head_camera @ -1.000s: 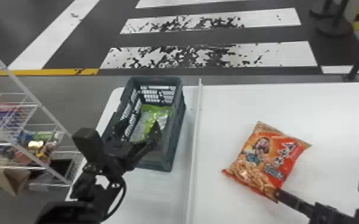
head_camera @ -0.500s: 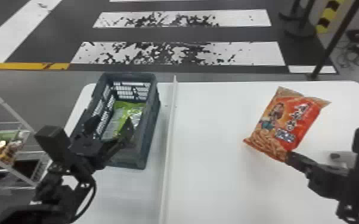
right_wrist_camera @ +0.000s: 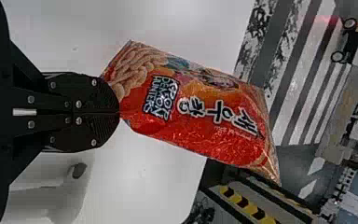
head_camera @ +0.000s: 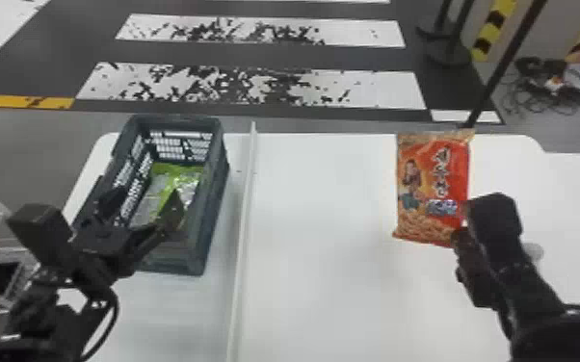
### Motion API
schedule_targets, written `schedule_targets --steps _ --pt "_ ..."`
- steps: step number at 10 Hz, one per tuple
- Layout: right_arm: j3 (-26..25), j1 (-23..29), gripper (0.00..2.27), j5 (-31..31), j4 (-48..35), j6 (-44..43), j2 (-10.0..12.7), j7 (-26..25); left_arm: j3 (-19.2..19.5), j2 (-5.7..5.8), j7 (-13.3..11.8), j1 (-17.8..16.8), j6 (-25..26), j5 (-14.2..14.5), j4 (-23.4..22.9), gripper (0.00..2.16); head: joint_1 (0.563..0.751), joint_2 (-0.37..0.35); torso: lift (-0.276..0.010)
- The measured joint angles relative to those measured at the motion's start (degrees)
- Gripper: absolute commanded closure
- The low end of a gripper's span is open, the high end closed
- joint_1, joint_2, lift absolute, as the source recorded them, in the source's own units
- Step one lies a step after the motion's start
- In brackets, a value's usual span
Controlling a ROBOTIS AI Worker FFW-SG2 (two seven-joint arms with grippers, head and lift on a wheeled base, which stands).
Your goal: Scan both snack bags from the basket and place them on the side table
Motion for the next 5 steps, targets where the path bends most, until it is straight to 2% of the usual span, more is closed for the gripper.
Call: schedule_targets --steps 2,3,5 --pt "11.4 -0.1 2.26 19.1 5.5 1.7 -5.1 -4.2 0.0 0.02 0.0 -0.1 0.0 0.1 0.1 0.1 0.695 -0.02 -0.075" --pt "16.2 -0.3 2.26 26.7 8.5 4.0 -7.0 -5.4 0.0 0.07 0.0 -0.1 0.0 0.2 0.3 0.1 0.695 -0.022 -0.075" --pt "22.6 -0.4 2.26 34.8 12.0 7.8 -9.5 -4.9 0.0 0.14 0.0 -0.2 0.0 0.2 0.5 0.1 0.695 -0.012 -0.075"
